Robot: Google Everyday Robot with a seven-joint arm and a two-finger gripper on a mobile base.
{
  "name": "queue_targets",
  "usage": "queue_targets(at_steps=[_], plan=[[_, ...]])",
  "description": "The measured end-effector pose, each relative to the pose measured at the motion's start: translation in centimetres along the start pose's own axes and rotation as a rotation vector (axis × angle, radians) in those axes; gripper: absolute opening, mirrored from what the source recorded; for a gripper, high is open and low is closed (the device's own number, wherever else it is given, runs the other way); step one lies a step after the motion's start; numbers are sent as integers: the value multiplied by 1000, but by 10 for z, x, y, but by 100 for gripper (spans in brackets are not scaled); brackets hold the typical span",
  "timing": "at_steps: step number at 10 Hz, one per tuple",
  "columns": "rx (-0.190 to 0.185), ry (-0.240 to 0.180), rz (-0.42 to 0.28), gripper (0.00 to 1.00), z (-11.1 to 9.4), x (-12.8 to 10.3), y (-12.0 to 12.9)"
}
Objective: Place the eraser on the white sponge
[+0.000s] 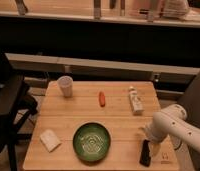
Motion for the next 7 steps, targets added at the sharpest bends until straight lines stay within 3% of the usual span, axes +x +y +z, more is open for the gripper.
queue_targets(at_steps=[7], plan=[[-25, -19, -5, 80, 21, 6, 8]])
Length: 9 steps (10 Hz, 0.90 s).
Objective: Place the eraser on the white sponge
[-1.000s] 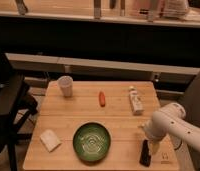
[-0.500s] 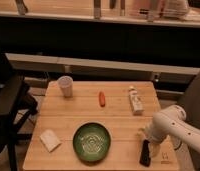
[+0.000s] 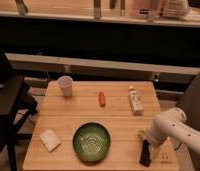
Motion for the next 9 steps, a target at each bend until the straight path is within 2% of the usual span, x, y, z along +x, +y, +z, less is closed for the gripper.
queue_targets(at_steps=[4, 7, 9], plan=[[-9, -5, -1, 80, 2, -1, 1], [-16, -8, -1, 75, 4, -2, 3], [-18, -8, 2, 55, 5, 0, 5]])
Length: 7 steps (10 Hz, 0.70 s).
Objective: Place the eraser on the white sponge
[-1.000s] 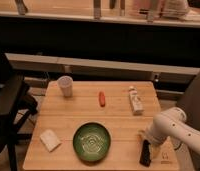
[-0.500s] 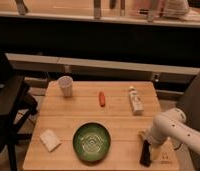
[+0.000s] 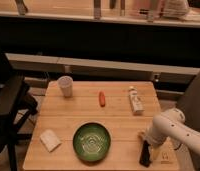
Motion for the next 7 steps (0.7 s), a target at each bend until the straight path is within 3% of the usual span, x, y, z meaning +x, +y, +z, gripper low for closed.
queue_targets(at_steps=[5, 7], plan=[[-3, -3, 3, 14, 1, -1, 1], [-2, -2, 4, 8, -1, -1, 0]])
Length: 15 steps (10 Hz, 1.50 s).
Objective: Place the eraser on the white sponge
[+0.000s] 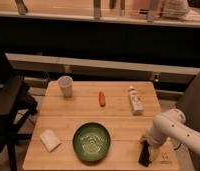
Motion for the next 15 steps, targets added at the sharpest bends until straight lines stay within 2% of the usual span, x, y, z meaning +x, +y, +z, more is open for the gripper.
queue_targets(at_steps=[10, 13, 15], plan=[[-3, -1, 4, 8, 0, 4, -1], [0, 3, 1, 16, 2, 11, -3], [-5, 2, 0, 9, 3, 10, -2]])
